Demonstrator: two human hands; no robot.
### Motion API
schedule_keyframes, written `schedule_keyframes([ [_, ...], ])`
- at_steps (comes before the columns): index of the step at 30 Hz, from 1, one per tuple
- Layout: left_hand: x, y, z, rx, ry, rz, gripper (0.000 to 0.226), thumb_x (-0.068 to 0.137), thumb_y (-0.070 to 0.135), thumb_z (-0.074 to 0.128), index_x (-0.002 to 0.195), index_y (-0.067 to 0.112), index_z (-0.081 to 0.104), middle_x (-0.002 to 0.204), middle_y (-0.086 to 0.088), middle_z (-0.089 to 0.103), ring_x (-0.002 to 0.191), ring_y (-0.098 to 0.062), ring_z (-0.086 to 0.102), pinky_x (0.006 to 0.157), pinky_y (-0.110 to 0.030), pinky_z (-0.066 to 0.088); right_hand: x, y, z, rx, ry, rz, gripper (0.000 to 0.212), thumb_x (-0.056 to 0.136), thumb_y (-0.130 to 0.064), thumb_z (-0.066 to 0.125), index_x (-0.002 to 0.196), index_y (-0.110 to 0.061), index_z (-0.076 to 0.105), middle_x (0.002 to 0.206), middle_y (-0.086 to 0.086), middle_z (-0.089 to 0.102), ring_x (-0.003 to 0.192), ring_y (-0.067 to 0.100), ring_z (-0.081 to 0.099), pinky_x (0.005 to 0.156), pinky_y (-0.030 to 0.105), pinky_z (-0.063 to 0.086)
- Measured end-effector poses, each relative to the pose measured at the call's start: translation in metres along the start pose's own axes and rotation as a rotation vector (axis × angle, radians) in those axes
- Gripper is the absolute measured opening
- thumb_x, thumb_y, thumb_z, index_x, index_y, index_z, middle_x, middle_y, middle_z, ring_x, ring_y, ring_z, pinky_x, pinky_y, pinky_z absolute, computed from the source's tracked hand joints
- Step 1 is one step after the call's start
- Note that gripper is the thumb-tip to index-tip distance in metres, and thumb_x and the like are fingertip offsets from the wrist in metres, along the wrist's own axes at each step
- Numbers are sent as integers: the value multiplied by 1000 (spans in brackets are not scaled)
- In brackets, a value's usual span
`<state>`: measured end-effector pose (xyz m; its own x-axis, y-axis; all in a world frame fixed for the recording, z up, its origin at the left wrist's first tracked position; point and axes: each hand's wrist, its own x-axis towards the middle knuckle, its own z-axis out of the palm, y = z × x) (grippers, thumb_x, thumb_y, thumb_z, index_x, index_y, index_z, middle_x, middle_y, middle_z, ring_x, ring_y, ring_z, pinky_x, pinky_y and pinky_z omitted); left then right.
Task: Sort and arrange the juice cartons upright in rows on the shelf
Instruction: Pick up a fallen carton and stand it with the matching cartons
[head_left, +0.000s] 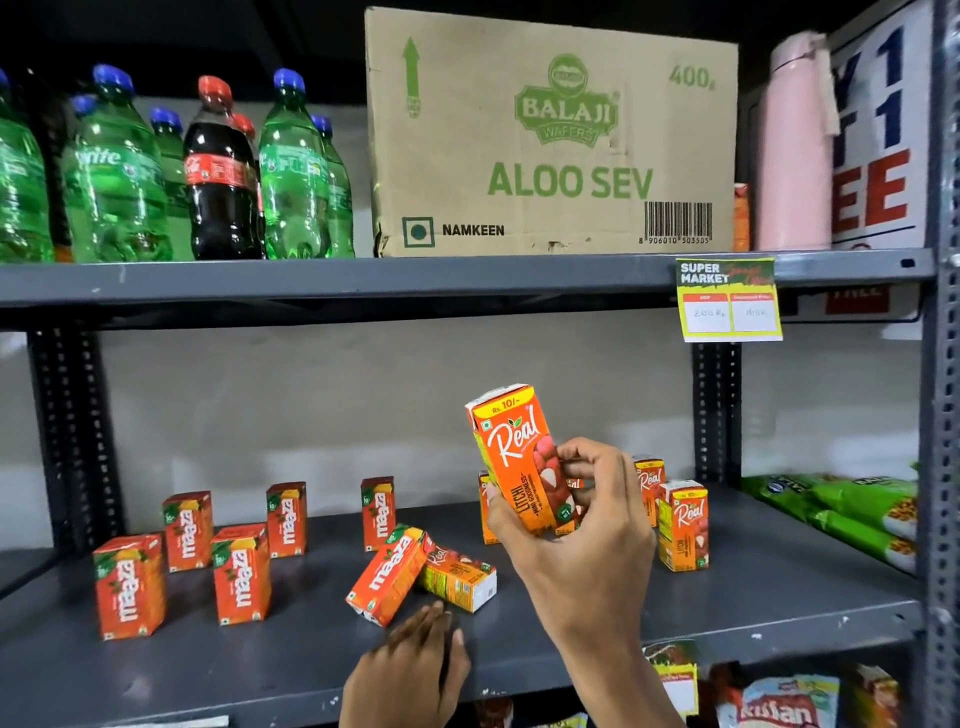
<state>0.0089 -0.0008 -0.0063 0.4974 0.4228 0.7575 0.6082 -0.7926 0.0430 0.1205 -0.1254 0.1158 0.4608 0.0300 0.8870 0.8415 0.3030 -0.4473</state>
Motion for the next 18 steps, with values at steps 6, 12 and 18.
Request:
schedule_keyframes([
  [6,-1,-1,1,25,-37,-28,38,78,37,45,80,17,78,88,2,76,72,-9,72,44,-20,50,-9,35,7,-67,-66,80,57,65,-67,70,104,-31,48,93,-24,48,80,-1,63,58,21,57],
  [12,-6,-1,1,44,-121,-57,39,84,38,42,90,19,75,98,4,75,84,-9,71,52,-24,53,-28,107,5,-252,-292,354,53,60,-53,80,96,-33,47,89,-17,61,77,3,63,74,28,51],
  [18,-5,-1,4,41,-152,-61,40,84,39,41,92,20,76,100,4,75,85,-8,71,53,-23,53,-31,157,6,-328,-362,515,52,62,-51,84,91,-25,49,76,-12,64,73,14,67,66,24,41],
])
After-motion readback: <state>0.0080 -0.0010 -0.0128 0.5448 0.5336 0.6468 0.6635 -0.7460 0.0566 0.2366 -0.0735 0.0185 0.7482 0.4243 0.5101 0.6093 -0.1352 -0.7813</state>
